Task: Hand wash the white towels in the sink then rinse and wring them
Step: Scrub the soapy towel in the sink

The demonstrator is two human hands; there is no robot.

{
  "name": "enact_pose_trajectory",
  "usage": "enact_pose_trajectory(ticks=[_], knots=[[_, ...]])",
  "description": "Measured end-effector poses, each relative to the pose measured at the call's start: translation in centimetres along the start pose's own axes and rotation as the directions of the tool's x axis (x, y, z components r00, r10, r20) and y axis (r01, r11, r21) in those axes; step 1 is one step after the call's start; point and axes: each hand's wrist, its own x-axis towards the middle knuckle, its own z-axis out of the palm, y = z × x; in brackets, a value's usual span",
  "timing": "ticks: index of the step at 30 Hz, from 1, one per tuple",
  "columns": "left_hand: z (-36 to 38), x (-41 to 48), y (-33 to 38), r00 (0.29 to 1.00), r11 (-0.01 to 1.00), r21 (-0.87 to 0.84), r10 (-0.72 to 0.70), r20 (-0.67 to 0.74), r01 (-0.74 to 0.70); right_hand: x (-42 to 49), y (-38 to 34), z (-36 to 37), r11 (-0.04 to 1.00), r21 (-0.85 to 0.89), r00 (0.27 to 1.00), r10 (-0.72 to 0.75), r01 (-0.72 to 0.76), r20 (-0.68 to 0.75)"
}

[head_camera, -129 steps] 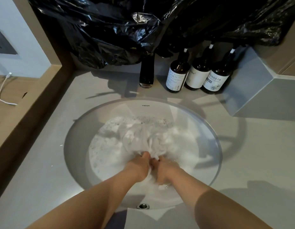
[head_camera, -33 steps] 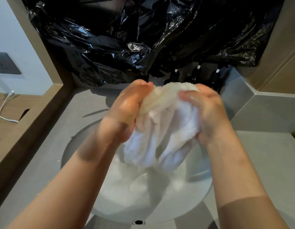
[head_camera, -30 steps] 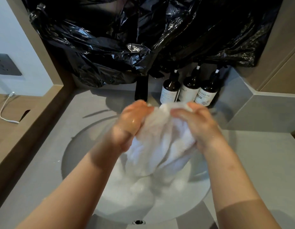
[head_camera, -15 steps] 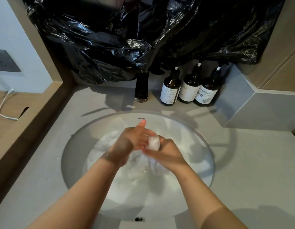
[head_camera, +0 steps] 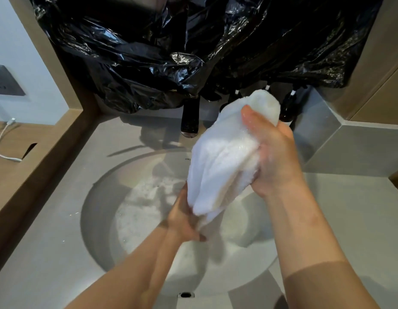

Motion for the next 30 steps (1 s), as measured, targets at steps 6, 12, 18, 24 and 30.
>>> enact_pose_trajectory(ticks=[6, 12, 18, 24, 30], knots=[[-1.2, 1.8, -0.8, 0.994, 0.994, -0.042, -0.099, -0.052, 0.097, 0.8, 0.3, -2.2, 0.993, -0.066, 0.994, 0.091, -0.095, -0.063], [-5.9, 4.5, -1.4, 0.935, 0.960, 0.267, 0.166, -0.313, -0.082, 2.2, 6.5, -7.7, 0.686, -0.672, 0.959, 0.153, -0.278, -0.240], [-4.9, 4.5, -2.4, 0.808, 0.560, 0.823, 0.526, -0.266, -0.094, 1.0, 15.2, -11.0, -0.101, -0.949, 0.904, 0.291, -0.298, -0.314], [-6.4, 5.7, -2.1, 0.918, 0.103, 0.993, 0.386, -0.088, 0.052, -0.1, 17.8, -11.7, -0.388, -0.896, 0.744, 0.660, 0.214, -0.108], [-6.1, 5.6, -1.0, 0.928, 0.474, 0.878, 0.352, -0.123, -0.064, 1.1, 17.5, -12.2, 0.274, -0.850, 0.834, 0.468, -0.451, -0.292]])
